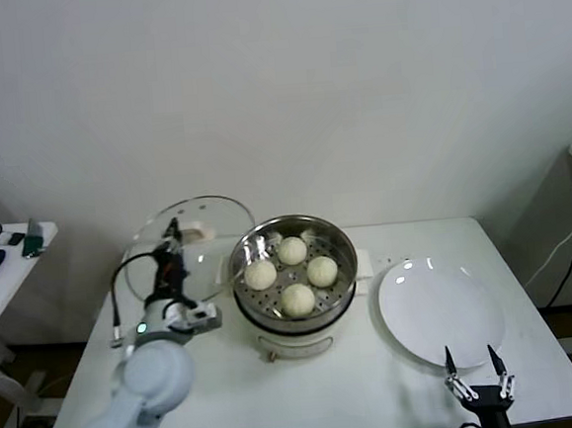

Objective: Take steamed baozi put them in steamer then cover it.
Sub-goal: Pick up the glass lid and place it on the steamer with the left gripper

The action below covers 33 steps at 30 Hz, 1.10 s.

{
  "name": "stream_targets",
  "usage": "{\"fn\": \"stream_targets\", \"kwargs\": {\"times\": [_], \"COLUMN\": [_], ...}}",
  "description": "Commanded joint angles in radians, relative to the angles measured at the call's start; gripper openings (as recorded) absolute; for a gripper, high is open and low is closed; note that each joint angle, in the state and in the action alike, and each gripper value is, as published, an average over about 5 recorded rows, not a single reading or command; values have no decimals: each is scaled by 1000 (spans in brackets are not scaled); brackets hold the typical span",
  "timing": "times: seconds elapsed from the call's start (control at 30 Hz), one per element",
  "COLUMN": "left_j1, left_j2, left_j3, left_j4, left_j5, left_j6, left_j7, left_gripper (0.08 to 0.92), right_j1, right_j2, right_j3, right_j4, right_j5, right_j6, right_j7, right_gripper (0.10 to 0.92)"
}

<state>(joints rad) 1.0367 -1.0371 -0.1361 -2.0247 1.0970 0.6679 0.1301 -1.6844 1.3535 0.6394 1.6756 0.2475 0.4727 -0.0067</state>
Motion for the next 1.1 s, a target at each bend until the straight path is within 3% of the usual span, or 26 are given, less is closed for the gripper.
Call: {"fn": "stream_targets", "kwargs": {"times": [0.03, 0.23, 0.4, 1.1], "left_j1": [-140, -128, -104, -76], "left_j2": [-307, -494, -562, -529], "left_j3": [324, 334, 342, 289], "left_j4": [66, 182, 254, 317], "left_j5": [315, 421, 481, 559], "left_j6": [118, 118, 106, 76], "left_j7": [177, 153, 107, 110], "left_gripper": [141, 141, 141, 141], "right_j1": [20, 23, 18, 20], "right_j2": [-5, -11, -20, -29], "right_j3": [-4, -5, -3, 8], "right_j4": [-49, -58, -64, -77], "right_j5": [-1, 15, 31, 48], "right_j6": [56, 68, 79, 95], "right_j7": [10, 12, 16, 24], "right_gripper": [823, 823, 823, 823]}}
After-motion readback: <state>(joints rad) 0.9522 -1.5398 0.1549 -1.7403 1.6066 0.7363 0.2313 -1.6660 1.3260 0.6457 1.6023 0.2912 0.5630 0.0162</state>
